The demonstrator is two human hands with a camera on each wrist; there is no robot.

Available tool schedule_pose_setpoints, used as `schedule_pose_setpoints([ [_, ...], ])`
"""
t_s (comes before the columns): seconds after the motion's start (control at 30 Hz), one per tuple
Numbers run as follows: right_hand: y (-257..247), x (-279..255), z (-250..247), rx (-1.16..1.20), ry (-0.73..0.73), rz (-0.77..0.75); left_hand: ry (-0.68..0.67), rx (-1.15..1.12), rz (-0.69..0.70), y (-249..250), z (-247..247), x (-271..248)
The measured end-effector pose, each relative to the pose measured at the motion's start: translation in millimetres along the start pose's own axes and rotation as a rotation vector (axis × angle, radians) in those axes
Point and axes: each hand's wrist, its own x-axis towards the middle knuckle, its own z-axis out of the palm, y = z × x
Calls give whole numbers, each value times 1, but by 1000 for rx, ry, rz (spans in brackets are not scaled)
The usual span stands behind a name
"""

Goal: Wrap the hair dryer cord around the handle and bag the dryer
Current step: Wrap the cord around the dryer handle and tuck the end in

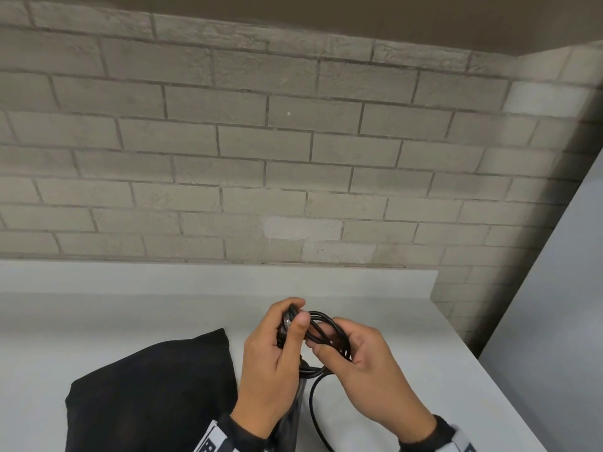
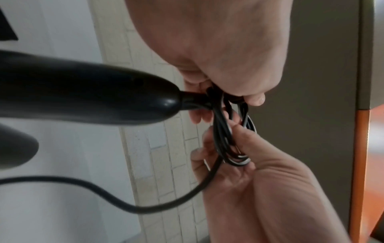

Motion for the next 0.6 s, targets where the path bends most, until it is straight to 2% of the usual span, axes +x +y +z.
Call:
schedule_pose_setpoints([
  [0.13, 3, 1, 1, -9, 18, -23, 61, -118, -106, 6, 4, -2],
  [0.23, 4, 0, 2, -5, 35, -36, 63, -138, -126, 9, 5, -1],
  [0.6, 3, -6, 0, -47, 37, -105, 34, -48, -25, 4, 7, 3],
])
